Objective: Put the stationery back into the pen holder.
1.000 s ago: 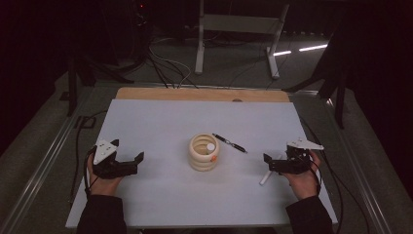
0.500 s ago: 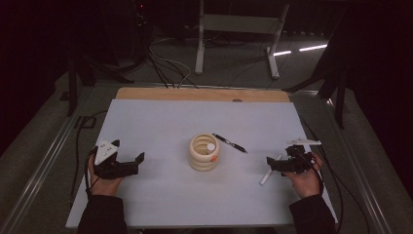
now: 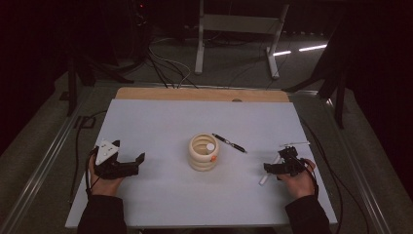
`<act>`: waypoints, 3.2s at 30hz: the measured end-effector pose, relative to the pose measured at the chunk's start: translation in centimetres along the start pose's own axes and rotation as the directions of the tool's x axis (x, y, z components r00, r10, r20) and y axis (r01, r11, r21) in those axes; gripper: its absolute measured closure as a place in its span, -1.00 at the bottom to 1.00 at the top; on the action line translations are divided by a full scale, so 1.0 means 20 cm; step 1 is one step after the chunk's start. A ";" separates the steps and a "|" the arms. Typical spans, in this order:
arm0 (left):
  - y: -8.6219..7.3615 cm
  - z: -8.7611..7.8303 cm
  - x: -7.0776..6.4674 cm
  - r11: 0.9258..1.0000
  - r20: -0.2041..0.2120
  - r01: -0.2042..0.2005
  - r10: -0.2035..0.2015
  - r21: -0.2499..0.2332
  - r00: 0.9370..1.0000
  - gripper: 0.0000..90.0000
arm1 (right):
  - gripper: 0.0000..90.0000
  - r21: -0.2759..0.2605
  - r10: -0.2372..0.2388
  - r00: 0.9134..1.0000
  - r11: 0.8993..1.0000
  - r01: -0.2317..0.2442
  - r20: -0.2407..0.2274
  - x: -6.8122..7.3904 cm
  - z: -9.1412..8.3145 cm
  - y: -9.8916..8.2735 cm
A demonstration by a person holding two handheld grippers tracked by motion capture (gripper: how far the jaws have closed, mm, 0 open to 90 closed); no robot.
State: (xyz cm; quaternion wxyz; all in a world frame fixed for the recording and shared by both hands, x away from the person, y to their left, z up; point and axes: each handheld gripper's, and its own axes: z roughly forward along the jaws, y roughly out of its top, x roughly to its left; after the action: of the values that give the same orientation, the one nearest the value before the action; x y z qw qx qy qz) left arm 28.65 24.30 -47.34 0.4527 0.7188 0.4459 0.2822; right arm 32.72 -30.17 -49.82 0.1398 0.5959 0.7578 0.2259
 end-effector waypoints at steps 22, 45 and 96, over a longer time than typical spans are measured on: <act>0.00 0.01 0.00 1.000 -0.004 -0.002 0.002 0.012 1.000 -0.99 | 0.76 0.103 -0.133 0.991 0.986 0.133 -0.002 0.04 0.01 0.04; -0.01 0.02 -0.01 1.000 -0.001 -0.005 0.005 0.025 1.000 -0.99 | 0.76 -0.101 -0.111 0.994 0.989 0.110 -0.008 0.06 -0.13 0.15; -0.01 0.02 0.00 1.000 0.005 0.003 -0.003 0.026 1.000 -0.99 | 0.76 -0.500 -0.288 0.947 0.847 0.181 -0.144 0.47 -0.30 0.57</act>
State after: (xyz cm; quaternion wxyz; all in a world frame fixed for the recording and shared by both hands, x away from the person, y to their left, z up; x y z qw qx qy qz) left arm 28.89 24.15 -47.80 0.4449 0.7247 0.4494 0.2740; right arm 37.17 -19.96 -38.35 0.2277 0.4172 0.7558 0.4504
